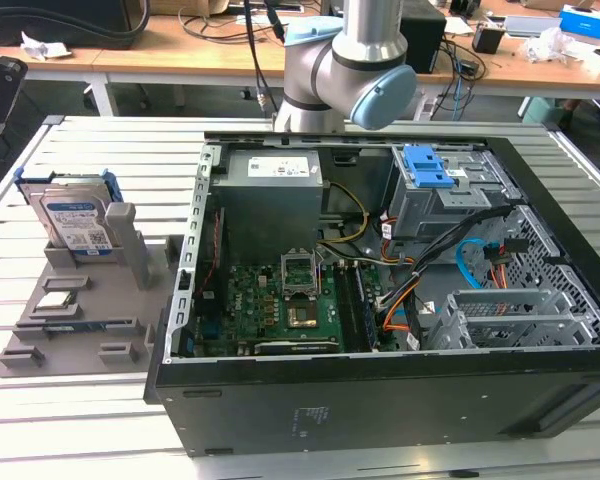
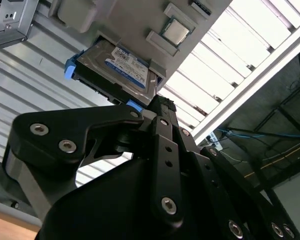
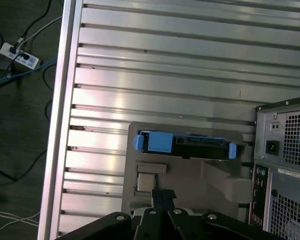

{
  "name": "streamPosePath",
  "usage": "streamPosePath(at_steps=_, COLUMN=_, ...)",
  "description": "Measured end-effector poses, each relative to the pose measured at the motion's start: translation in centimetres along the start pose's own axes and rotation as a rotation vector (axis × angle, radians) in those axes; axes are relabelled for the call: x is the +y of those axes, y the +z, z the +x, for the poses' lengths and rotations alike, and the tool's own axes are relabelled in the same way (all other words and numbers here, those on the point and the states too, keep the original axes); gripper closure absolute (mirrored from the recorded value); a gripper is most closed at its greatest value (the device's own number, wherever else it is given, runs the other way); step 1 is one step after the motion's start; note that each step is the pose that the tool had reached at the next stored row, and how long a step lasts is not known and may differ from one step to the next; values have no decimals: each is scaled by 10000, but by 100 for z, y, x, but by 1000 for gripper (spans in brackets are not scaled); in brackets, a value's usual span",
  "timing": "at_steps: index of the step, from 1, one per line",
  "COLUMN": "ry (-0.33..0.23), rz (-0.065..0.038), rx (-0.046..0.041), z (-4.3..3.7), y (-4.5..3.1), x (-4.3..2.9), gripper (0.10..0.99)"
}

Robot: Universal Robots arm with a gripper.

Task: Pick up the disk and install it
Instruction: 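Pick up the disk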

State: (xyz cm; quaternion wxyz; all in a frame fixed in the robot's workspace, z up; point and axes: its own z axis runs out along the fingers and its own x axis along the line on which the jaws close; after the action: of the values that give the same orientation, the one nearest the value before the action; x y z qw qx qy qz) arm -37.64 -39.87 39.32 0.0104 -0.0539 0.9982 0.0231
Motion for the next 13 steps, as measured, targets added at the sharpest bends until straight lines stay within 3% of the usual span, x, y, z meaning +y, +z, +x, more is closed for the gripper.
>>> streamPosePath(at_steps=13, ry=-1176, rz=-27, rx=53, z=0, y=0, x=0, gripper=984)
